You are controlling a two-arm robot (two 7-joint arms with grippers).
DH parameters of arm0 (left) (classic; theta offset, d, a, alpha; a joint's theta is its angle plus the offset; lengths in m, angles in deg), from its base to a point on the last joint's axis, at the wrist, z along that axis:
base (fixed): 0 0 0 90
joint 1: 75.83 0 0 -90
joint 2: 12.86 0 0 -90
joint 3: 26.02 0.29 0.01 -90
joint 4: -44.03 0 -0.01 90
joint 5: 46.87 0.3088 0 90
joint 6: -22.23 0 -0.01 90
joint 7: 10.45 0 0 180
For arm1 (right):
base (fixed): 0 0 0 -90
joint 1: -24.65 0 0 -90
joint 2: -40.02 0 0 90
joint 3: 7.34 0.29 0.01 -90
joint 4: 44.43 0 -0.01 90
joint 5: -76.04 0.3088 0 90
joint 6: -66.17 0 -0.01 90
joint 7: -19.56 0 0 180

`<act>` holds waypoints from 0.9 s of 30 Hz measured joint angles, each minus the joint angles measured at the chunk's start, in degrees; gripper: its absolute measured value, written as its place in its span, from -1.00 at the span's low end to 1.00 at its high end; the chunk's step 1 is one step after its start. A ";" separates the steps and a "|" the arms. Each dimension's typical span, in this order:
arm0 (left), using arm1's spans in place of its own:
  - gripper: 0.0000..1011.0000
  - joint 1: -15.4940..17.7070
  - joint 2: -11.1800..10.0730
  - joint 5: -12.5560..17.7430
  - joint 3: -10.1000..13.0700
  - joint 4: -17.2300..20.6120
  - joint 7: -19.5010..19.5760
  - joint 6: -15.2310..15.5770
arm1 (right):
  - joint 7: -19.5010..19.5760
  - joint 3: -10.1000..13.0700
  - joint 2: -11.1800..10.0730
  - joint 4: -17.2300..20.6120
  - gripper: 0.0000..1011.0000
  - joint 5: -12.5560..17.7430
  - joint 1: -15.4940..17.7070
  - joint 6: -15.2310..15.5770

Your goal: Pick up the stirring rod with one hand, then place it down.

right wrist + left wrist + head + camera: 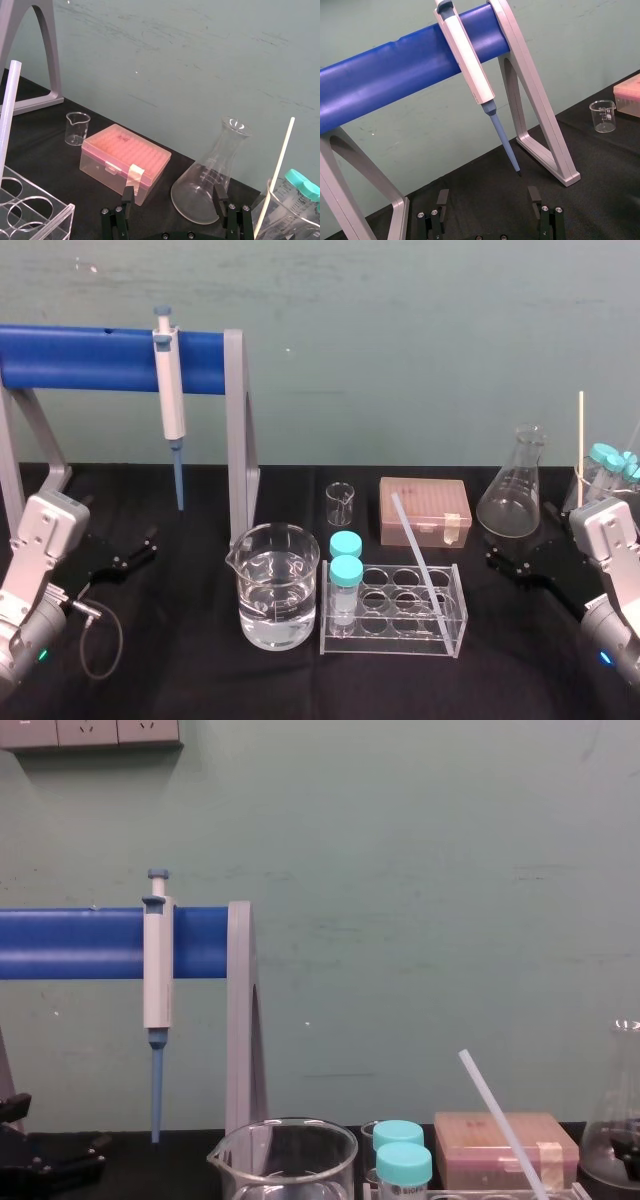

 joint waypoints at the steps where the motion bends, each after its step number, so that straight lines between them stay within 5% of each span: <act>1: 0.98 0.00 0.00 0.00 0.00 0.00 0.00 0.00 | 0.00 0.00 0.00 0.00 0.98 0.00 0.00 0.00; 27: 0.98 0.00 0.00 0.00 0.00 0.00 0.00 0.00 | 0.00 0.00 0.00 0.00 0.98 0.00 0.00 0.00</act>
